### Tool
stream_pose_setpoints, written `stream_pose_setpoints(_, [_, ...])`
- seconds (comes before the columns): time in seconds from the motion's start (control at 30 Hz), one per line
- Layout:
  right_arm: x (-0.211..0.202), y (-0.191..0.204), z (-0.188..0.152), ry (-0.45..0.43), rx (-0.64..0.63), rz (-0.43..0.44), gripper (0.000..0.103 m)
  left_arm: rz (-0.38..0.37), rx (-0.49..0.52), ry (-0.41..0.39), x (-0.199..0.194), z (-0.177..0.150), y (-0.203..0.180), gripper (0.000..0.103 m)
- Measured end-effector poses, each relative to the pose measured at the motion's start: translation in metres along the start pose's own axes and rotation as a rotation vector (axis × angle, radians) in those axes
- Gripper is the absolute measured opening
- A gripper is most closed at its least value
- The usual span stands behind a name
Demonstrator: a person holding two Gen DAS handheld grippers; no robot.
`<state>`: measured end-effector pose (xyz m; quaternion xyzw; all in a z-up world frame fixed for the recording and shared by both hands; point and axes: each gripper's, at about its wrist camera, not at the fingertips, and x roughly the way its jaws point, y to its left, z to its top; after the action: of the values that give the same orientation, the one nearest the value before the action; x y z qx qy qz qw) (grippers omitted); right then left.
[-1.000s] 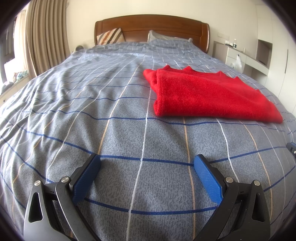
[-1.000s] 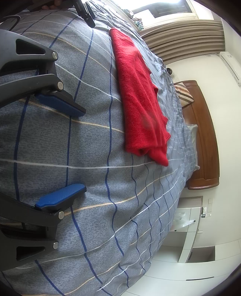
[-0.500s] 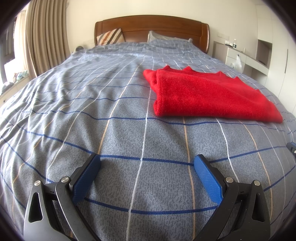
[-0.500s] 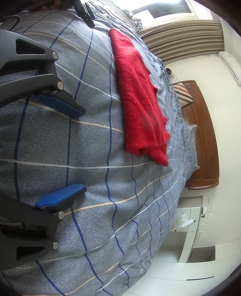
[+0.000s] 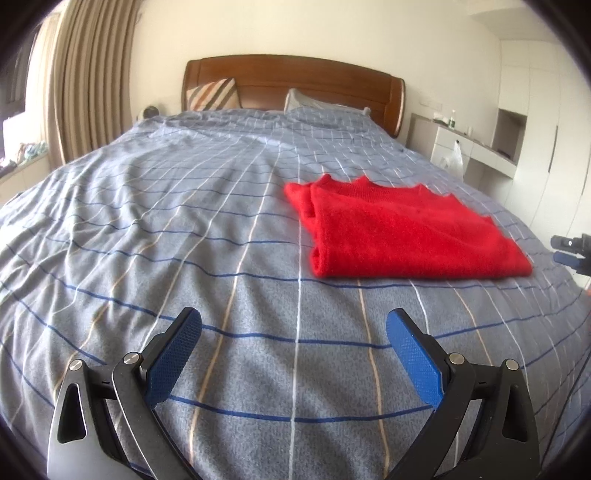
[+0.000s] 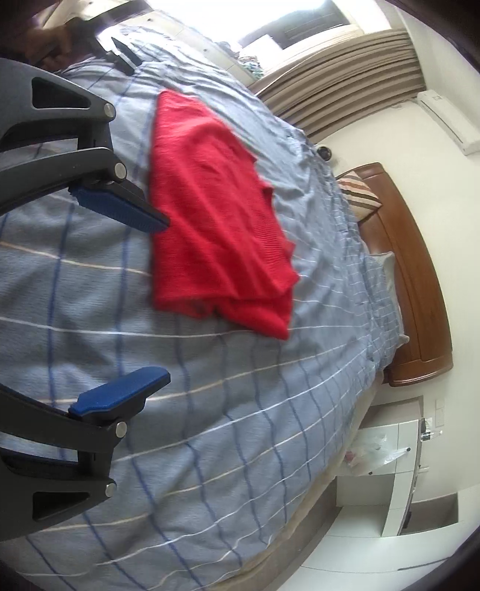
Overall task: Fold small clothes
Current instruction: 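Grasp the folded sweater's edge with the right gripper and fold it over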
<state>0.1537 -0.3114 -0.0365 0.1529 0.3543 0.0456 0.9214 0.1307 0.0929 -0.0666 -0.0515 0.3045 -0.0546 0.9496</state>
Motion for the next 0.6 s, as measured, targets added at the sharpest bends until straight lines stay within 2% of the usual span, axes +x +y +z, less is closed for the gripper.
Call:
stream_pose_setpoints(0.07, [0.021, -0.015, 0.023, 0.046, 0.093, 0.045, 0.075, 0.007, -0.037, 0.008, 0.002, 0.0, 0.008, 0.101])
stream_pose_setpoints(0.17, [0.061, -0.028, 0.036, 0.123, 0.203, 0.106, 0.075, 0.022, -0.071, 0.008, 0.002, -0.001, 0.017, 0.101])
stream_pose_setpoints(0.3, [0.108, -0.024, 0.034, 0.202, 0.264, 0.17, 0.075, 0.037, -0.08, 0.018, 0.004, -0.003, 0.021, 0.101])
stream_pose_setpoints(0.37, [0.126, -0.018, 0.028, 0.234, 0.277, 0.169, 0.075, 0.038, -0.074, 0.029, 0.007, -0.005, 0.02, 0.101])
stream_pose_setpoints(0.43, [0.137, -0.007, 0.027, 0.266, 0.237, 0.157, 0.055, 0.043, -0.059, 0.039, 0.009, -0.005, 0.018, 0.101])
stream_pose_setpoints(0.47, [0.139, 0.002, 0.028, 0.29, 0.199, 0.138, 0.019, 0.046, -0.053, 0.041, 0.009, -0.005, 0.018, 0.101])
stream_pose_setpoints(0.5, [0.138, 0.01, 0.03, 0.298, 0.167, 0.1, 0.012, 0.052, -0.052, 0.041, 0.008, -0.005, 0.019, 0.101])
stream_pose_setpoints(0.6, [0.12, 0.049, 0.052, 0.263, 0.058, 0.06, 0.011, 0.084, -0.075, 0.03, 0.004, 0.0, 0.027, 0.101])
